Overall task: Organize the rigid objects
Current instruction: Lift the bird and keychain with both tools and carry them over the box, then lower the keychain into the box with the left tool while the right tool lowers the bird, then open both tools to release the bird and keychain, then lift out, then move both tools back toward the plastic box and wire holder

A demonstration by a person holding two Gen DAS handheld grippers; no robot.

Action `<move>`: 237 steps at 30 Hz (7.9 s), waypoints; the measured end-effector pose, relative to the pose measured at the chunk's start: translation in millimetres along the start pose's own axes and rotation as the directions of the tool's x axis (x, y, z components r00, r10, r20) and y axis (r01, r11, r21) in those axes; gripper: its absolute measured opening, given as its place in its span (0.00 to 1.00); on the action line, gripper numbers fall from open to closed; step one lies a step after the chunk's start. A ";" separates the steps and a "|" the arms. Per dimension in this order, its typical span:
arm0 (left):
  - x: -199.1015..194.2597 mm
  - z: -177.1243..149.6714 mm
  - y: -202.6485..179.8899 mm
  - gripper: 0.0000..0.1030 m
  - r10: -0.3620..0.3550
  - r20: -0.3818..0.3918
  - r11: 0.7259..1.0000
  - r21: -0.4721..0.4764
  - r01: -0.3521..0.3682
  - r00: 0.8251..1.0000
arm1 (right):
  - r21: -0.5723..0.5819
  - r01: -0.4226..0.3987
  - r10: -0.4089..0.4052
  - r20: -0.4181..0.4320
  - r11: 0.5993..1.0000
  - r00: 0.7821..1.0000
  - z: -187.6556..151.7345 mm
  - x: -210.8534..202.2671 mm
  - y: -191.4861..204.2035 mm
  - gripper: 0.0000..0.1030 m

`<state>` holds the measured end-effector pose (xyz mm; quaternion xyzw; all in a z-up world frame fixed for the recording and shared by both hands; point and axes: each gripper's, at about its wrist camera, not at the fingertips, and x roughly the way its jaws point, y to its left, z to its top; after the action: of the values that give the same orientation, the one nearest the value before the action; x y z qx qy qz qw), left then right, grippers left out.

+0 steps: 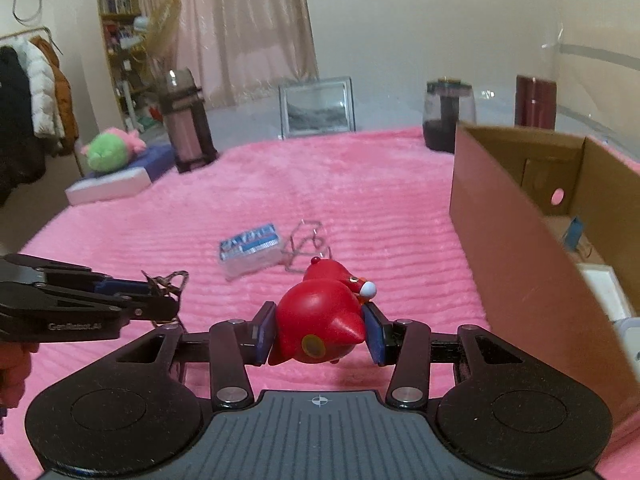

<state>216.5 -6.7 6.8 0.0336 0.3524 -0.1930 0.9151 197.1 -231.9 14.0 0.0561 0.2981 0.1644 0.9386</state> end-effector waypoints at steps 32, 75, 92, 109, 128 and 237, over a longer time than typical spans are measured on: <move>0.1 120.7 -208.5 0.22 -0.335 0.028 0.896 0.320 0.309 0.942 | 0.017 0.128 -0.129 0.101 0.992 0.986 43.6 -155.0 -174.6 0.41; 172.4 134.7 -304.6 0.22 -0.227 -0.550 0.529 0.624 0.576 0.804 | -0.434 -0.185 -0.001 -0.394 0.882 0.919 46.9 -42.6 -242.6 0.41; 193.7 109.4 -315.8 0.22 -0.109 -0.595 0.499 0.660 0.562 0.796 | -0.490 -0.146 -0.080 -0.410 0.859 0.909 45.9 -25.9 -240.9 0.41; 200.9 94.6 -311.6 0.24 -0.096 -0.602 0.493 0.663 0.563 0.793 | -0.515 -0.133 -0.130 -0.443 0.847 0.887 43.5 -21.4 -243.5 0.41; 177.0 115.5 -292.5 0.24 -0.214 -0.497 0.583 0.626 0.519 0.841 | -0.516 -0.065 -0.204 -0.446 0.854 0.871 54.7 0.8 -243.7 0.41; -93.7 -49.6 8.9 0.84 0.161 0.126 0.981 -0.132 -0.144 0.979 | -0.041 -0.083 0.081 -0.047 0.996 0.996 -9.2 -60.3 26.8 0.75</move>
<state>125.1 42.1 30.6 -0.0088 0.2965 -0.1020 0.9495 138.1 -227.2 44.6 0.0441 0.3131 0.2103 0.9251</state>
